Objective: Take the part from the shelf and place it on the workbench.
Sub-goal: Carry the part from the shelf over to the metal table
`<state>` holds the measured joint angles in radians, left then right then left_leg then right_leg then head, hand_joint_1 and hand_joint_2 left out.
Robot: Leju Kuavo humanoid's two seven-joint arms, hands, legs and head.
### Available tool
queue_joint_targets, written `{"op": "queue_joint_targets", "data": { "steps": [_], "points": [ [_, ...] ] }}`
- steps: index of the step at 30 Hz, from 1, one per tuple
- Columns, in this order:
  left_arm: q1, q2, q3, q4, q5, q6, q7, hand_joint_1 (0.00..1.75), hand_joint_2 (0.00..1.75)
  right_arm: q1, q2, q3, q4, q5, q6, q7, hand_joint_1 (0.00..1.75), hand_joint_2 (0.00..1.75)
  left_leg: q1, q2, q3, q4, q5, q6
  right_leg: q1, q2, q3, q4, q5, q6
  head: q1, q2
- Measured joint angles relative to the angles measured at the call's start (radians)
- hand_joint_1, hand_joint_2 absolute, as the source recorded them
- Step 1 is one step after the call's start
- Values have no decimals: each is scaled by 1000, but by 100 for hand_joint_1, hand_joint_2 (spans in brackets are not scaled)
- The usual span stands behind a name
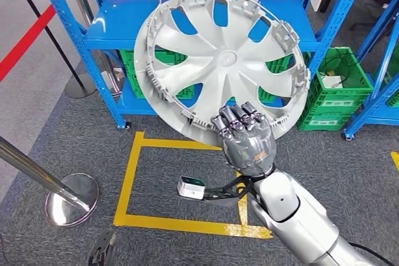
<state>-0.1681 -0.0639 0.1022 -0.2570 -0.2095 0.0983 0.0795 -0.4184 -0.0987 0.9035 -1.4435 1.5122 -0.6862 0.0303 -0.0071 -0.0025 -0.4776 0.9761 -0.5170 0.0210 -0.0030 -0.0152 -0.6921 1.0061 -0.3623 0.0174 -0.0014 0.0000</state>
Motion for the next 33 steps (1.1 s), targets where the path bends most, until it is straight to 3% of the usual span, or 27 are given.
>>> {"op": "queue_joint_targets", "data": {
  "steps": [1,2,4,5,6,7,8,9,11,12,13,14,15,16,18,19,20,21,22,23,25,27,29,31,33],
  "points": [
    [0,-1,0,0,0,-1,0,0,0,0,0,-1,0,0,0,0,175,175,2,2,-13,-3,16,7,-1,3,-12,19,-32,5,2,0],
    [0,-1,0,0,-1,-2,1,0,0,0,-1,-2,0,0,0,1,175,175,4,4,-29,-6,33,13,-2,7,-27,60,-83,9,4,0],
    [-1,-1,0,0,-2,-4,1,0,0,0,-2,-3,0,0,0,1,175,175,3,5,-65,-4,62,18,-4,10,-56,192,-186,17,8,0],
    [-1,-1,0,0,-2,-5,1,0,0,1,-2,-3,0,0,0,1,175,175,3,5,-83,-3,77,17,-6,11,-62,257,-206,20,9,0],
    [0,-2,0,0,-2,-5,1,0,0,2,-2,-3,0,0,0,1,175,175,3,5,-102,0,91,15,-7,11,-59,301,-198,22,9,0],
    [0,-2,0,0,-2,-6,1,0,0,3,-2,-3,0,0,0,1,175,175,3,5,-122,3,105,12,-9,11,-40,312,-172,24,10,0],
    [0,-2,0,0,-3,-6,1,0,0,3,-2,-3,0,0,0,2,175,175,4,5,-142,7,118,8,-11,11,-3,286,-143,25,10,0],
    [0,-1,0,0,-3,-6,1,0,0,3,-2,-3,0,0,0,2,175,175,4,4,-159,12,130,4,-14,13,53,227,-130,27,10,0],
    [-1,0,0,0,-3,-6,1,0,0,2,-2,-4,-2,0,-1,3,175,175,2,2,-184,22,150,-7,-17,19,175,69,-158,26,10,0],
    [-1,0,0,0,-3,-6,1,0,0,2,-2,-4,-3,0,-1,3,175,175,2,0,-190,24,161,-12,-15,22,210,16,-177,24,10,0],
    [-1,0,0,0,-3,-6,1,0,0,2,-2,-4,-3,0,-1,3,175,175,3,0,-196,23,174,-18,-10,23,223,-11,-185,20,10,0],
    [1,0,0,0,-3,-6,1,0,0,3,-2,-4,-4,0,-1,3,175,175,6,-1,-201,21,185,-23,-9,22,213,-14,-180,11,11,0],
    [4,0,0,0,-3,-6,1,0,0,2,-2,-4,-3,0,-1,3,175,175,9,-1,-209,24,182,-28,-8,19,202,-14,-170,1,11,0],
    [6,0,0,0,-2,-6,1,0,0,2,-2,-4,-4,0,-1,3,175,175,11,-2,-220,42,159,-33,-8,17,191,-14,-160,-11,10,0],
    [9,-2,0,0,-2,-7,1,0,0,1,-2,-4,-4,0,-1,3,175,175,13,-1,-251,136,65,-39,-6,12,165,-15,-136,-29,7,0],
    [10,-2,0,0,-2,-9,1,0,0,1,-2,-4,-4,0,-1,2,175,175,13,-1,-266,207,17,-41,-4,11,150,-15,-124,-33,5,0],
    [10,-3,0,0,-3,-11,0,0,0,1,-2,-4,-4,0,-1,1,175,175,13,-1,-276,273,-11,-42,-2,10,135,-14,-112,-34,5,0],
    [10,-3,0,0,-4,-14,-1,0,0,2,-2,-4,-4,-1,-1,0,175,175,13,-1,-276,319,-17,-42,0,9,120,-14,-100,-35,5,0],
    [10,-3,0,0,-5,-16,-2,0,0,2,-2,-4,-4,-1,-1,-2,175,175,12,-1,-262,330,-2,-40,2,9,106,-12,-90,-34,5,0],
    [9,-3,0,0,-7,-19,-2,0,0,3,-2,-4,-4,-1,-1,-2,175,175,11,-1,-229,304,23,-35,4,9,94,-11,-81,-33,5,0],
    [7,-2,0,0,-12,-23,-4,0,0,2,-2,-4,-4,-2,-1,-3,175,175,4,0,-123,169,48,-20,6,8,77,-8,-66,-30,5,0],
    [2,-2,0,0,-16,-26,-5,0,0,1,-2,-4,-4,-2,-1,-4,175,175,-4,1,-44,46,30,-7,6,4,68,-5,-53,-22,5,0],
    [-1,-3,0,0,-19,-27,-5,0,0,0,-2,-4,-4,-2,-1,-6,175,175,-6,2,-32,7,21,0,6,-1,62,-7,-40,-11,6,0],
    [1,-6,0,0,-21,-29,-5,0,0,0,-2,-4,-4,-2,-2,-7,175,175,-5,2,-37,-3,31,1,5,2,53,-5,-49,-1,8,0],
    [2,-9,0,0,-24,-32,-6,0,0,-1,-2,-3,-4,-2,-2,-9,175,175,-5,0,-48,-2,38,-6,3,8,49,-7,-55,-10,10,0]
  ]
}}
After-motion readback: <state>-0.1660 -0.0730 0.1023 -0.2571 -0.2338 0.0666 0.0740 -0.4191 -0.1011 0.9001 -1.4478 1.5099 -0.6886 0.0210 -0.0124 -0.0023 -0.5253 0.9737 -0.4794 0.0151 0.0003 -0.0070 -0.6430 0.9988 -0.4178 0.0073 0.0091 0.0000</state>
